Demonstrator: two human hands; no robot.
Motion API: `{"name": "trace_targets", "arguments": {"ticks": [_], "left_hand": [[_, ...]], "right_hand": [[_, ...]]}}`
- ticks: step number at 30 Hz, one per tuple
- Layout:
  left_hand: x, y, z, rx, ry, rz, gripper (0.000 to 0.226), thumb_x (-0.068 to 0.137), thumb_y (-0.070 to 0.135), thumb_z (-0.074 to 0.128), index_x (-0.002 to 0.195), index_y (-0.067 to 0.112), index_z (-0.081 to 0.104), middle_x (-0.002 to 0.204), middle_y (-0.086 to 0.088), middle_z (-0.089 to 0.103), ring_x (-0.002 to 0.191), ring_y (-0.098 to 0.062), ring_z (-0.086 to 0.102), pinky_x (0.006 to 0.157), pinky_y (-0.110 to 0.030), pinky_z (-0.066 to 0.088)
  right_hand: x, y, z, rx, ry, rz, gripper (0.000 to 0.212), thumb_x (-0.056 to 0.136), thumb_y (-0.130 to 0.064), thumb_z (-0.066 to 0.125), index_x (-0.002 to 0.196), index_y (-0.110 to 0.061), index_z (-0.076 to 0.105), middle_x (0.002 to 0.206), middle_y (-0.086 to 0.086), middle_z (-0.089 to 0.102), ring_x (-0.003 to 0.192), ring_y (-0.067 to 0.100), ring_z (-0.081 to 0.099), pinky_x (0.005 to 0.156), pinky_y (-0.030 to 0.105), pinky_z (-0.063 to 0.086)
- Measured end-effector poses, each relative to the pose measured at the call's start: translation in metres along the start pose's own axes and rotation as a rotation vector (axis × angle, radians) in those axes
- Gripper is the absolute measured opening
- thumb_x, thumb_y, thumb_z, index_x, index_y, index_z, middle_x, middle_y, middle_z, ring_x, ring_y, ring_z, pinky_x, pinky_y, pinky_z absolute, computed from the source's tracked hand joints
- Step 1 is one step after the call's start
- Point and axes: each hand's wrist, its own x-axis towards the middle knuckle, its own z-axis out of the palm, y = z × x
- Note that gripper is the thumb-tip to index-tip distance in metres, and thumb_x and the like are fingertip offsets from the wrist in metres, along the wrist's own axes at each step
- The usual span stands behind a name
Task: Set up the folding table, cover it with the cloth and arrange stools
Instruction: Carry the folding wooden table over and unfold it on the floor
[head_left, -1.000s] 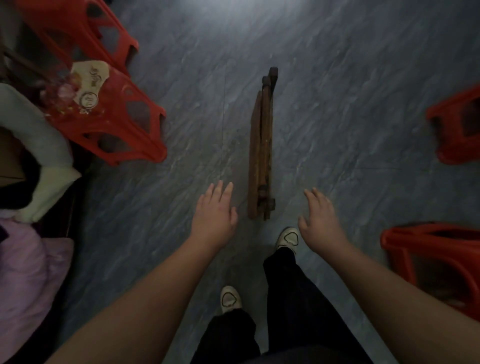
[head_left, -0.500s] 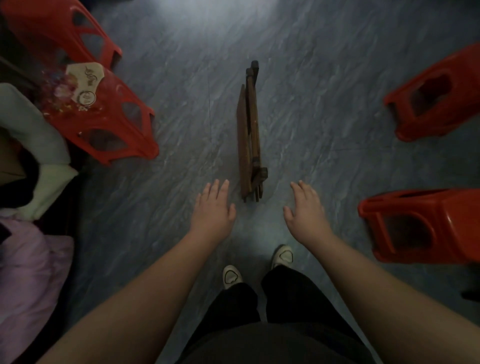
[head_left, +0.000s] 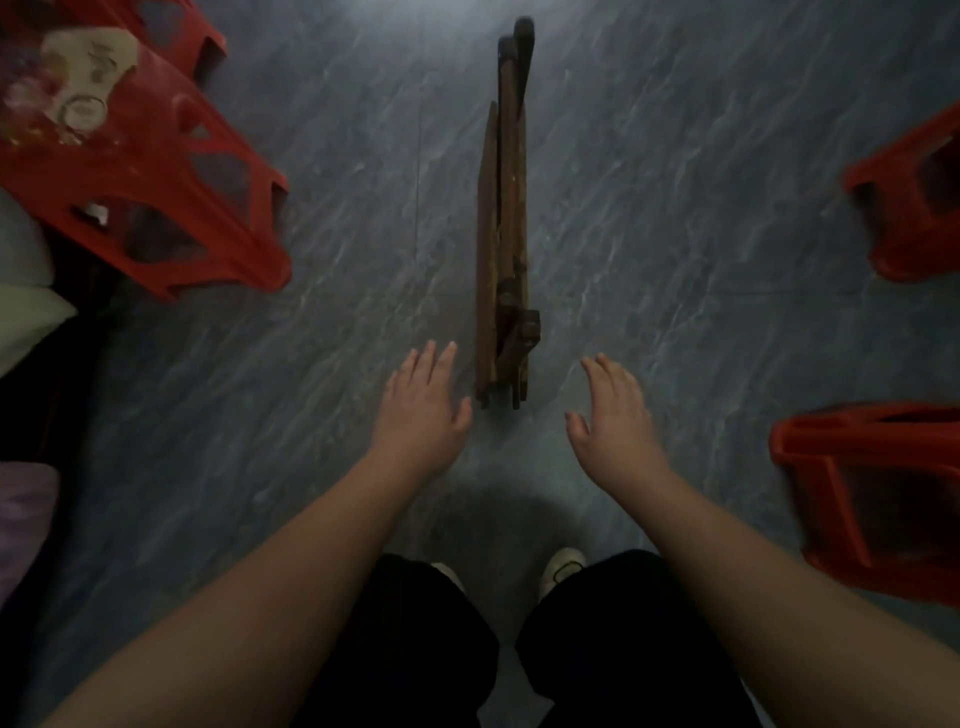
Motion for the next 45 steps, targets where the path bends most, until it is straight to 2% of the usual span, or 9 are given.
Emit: {"name": "trace_targets", "arguments": {"ticks": [4,8,12,16,23,30,34,42,45], "left_hand": [[0.060,-0.026,0.091,-0.041,-0.048,-0.017,0.083,0.096,0.052,0.045,0.158,0.025,-0.003,0.167,-0.003,-0.001,0.153,-0.023,0.000,0.124,-0.041,0.009],[0.114,-0.044,0.167,-0.092,-0.008,0.018,0.094,0.092,0.053,0.055,0.158,0.023,-0.006,0.167,-0.003,-0.004,0.153,-0.023,0.000,0.124,-0.040,0.010],[0.148,-0.056,0.212,-0.171,0.072,0.065,0.101,0.086,0.052,0.062,0.158,0.023,-0.002,0.167,-0.005,0.005,0.153,-0.025,0.007,0.123,-0.044,0.016],[0.175,-0.059,0.227,-0.455,0.120,0.197,0.096,0.080,0.047,0.062,0.158,0.026,0.010,0.160,-0.001,0.029,0.146,-0.018,0.032,0.117,-0.042,0.033],[0.175,-0.050,0.239,-0.657,0.146,0.238,0.094,0.088,0.019,0.061,0.159,0.024,0.000,0.163,-0.001,0.023,0.147,-0.014,0.030,0.118,-0.039,0.033],[0.168,-0.056,0.230,-0.574,0.192,0.155,0.098,0.089,0.026,0.066,0.156,0.041,-0.004,0.161,0.001,0.030,0.142,-0.018,0.039,0.113,-0.043,0.039],[0.160,-0.069,0.214,-0.514,0.205,0.133,0.099,0.088,0.024,0.064,0.154,0.046,-0.007,0.159,-0.002,0.032,0.138,-0.025,0.044,0.110,-0.043,0.042],[0.147,-0.076,0.187,-0.461,0.184,0.109,0.094,0.090,0.020,0.066,0.158,0.032,0.003,0.160,-0.009,0.030,0.140,-0.029,0.040,0.109,-0.029,0.031],[0.139,-0.080,0.172,-0.399,0.157,0.068,0.095,0.091,0.020,0.063,0.157,0.039,-0.003,0.162,-0.007,0.024,0.141,-0.029,0.037,0.114,-0.036,0.031]], "right_hand": [[0.057,0.040,0.079,0.043,0.018,-0.020,0.075,0.093,-0.031,0.062,0.156,-0.014,0.023,0.162,0.007,0.021,0.150,0.025,0.014,0.124,0.042,0.014],[0.112,0.064,0.153,0.102,-0.084,-0.096,0.096,0.090,-0.036,0.068,0.159,-0.018,0.003,0.167,0.002,0.002,0.153,0.022,0.001,0.124,0.036,0.006],[0.149,0.075,0.199,0.177,-0.055,-0.185,0.108,0.079,-0.035,0.077,0.158,-0.015,0.006,0.164,0.007,0.017,0.151,0.024,0.018,0.122,0.044,0.021],[0.167,0.081,0.221,0.365,0.070,-0.202,0.090,0.082,-0.022,0.068,0.156,-0.011,0.018,0.156,0.011,0.033,0.144,0.024,0.034,0.114,0.048,0.036],[0.168,0.077,0.225,0.543,0.062,-0.185,0.090,0.077,-0.029,0.050,0.158,-0.016,0.013,0.157,0.010,0.035,0.145,0.021,0.035,0.115,0.050,0.035],[0.157,0.075,0.210,0.476,0.007,-0.182,0.093,0.086,-0.003,0.055,0.159,-0.025,0.000,0.161,0.006,0.029,0.143,0.023,0.038,0.115,0.044,0.036],[0.153,0.078,0.198,0.417,0.021,-0.183,0.093,0.090,-0.004,0.056,0.159,-0.027,-0.003,0.162,0.006,0.026,0.140,0.024,0.040,0.115,0.042,0.036],[0.141,0.101,0.155,0.283,0.097,-0.154,0.092,0.091,-0.011,0.057,0.157,-0.037,-0.002,0.163,0.002,0.022,0.145,0.023,0.033,0.117,0.044,0.033],[0.134,0.110,0.132,0.214,0.103,-0.125,0.092,0.092,-0.014,0.057,0.155,-0.042,-0.003,0.164,0.000,0.020,0.143,0.023,0.035,0.116,0.047,0.035]]}}
